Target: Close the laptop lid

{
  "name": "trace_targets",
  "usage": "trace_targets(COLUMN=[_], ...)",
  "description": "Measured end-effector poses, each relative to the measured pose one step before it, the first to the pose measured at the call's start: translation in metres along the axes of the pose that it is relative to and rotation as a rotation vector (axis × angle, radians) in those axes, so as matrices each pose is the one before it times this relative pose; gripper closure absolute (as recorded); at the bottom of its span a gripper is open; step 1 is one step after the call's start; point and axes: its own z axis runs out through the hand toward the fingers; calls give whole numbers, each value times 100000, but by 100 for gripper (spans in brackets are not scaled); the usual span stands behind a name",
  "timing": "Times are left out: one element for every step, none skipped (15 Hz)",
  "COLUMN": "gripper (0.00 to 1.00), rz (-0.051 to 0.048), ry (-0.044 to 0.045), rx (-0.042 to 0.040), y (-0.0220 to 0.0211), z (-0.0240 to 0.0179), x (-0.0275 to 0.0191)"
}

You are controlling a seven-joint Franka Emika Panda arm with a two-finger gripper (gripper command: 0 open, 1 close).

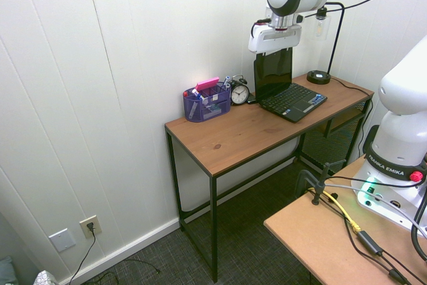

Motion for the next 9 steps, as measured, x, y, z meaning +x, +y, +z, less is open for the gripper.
trace_targets(gripper=[0,0,0,0,0,0,0,0,0], rz=[-222,-515,-22,186,250,345,637,871,536], ry=[8,616,1650,1906,2007,1706,2187,2078,2286], rx=[-296,-690,-667,-100,140,57,48,265,-63], y=[3,-67,-231,-347,-375,-247,-124,-72,5], z=[45,5,-240,-489,-656,-732,-847,-608,-453], x=[-19,-58,74,275,547,914,1409,1611,1938])
